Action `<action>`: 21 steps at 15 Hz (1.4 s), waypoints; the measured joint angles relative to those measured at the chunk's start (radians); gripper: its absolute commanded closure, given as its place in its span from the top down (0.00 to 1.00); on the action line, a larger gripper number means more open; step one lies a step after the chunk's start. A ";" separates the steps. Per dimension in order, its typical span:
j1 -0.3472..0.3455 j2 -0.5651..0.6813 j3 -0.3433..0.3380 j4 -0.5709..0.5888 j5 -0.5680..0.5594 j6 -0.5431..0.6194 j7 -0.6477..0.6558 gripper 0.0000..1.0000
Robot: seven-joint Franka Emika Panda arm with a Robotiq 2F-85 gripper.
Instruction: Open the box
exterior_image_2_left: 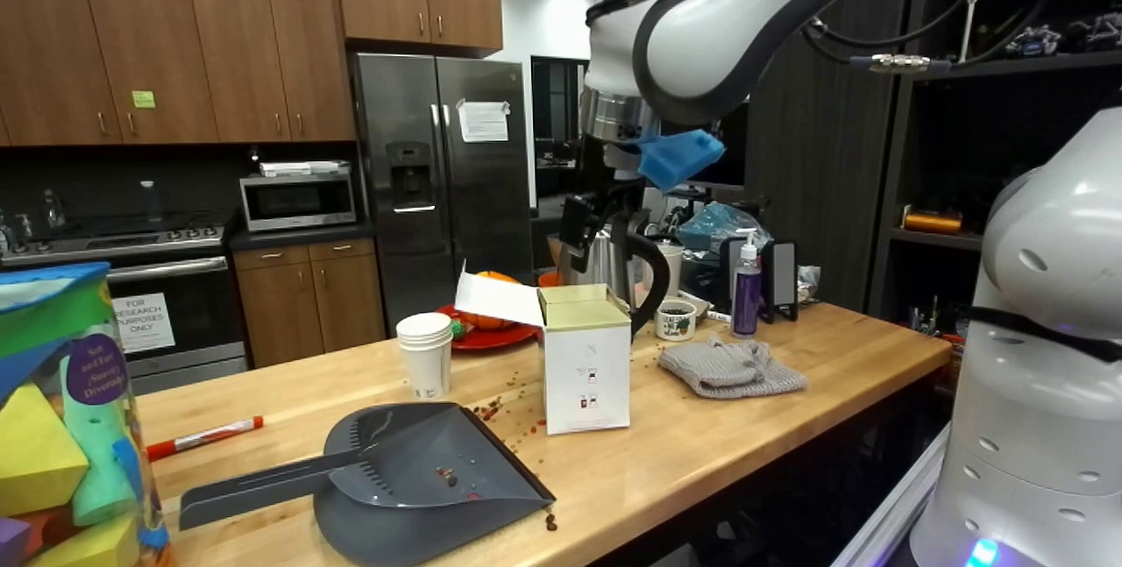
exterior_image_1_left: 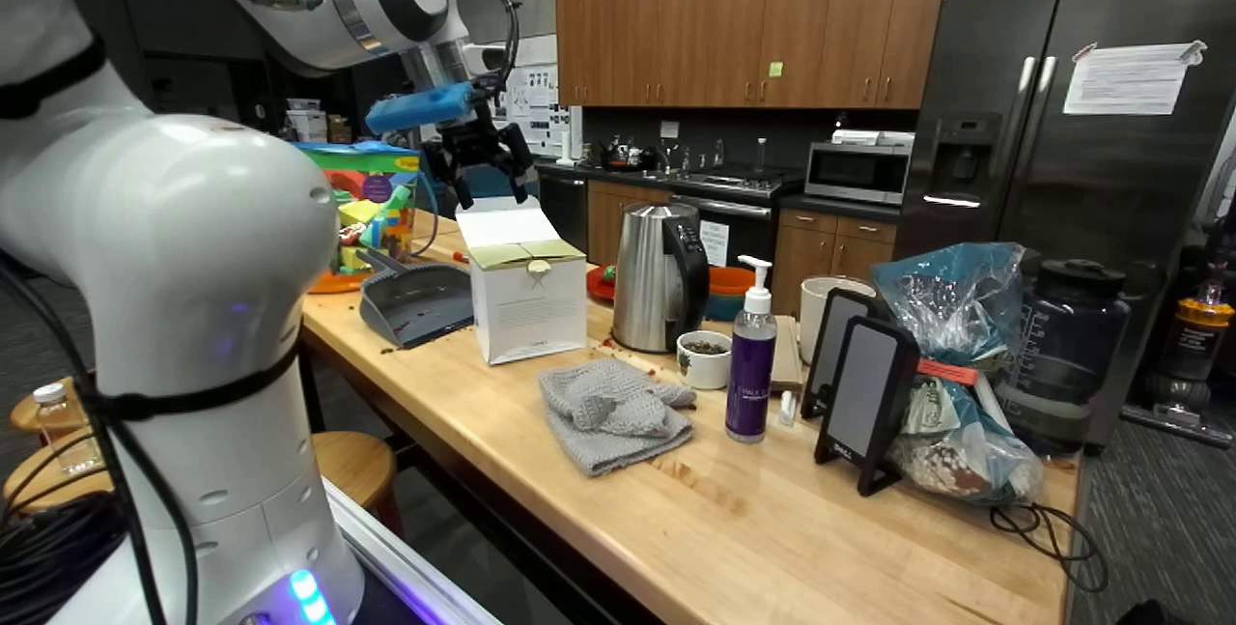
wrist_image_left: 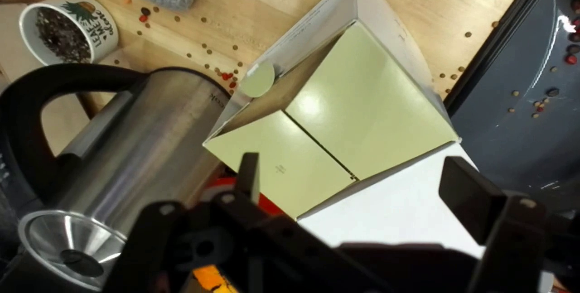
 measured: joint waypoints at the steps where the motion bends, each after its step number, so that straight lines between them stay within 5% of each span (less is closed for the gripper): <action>1: -0.001 0.010 0.000 0.001 -0.012 0.014 -0.003 1.00; 13: -0.006 0.056 -0.004 0.005 -0.089 0.102 -0.037 1.00; 21: 0.002 0.058 0.066 0.011 -0.138 0.129 -0.036 1.00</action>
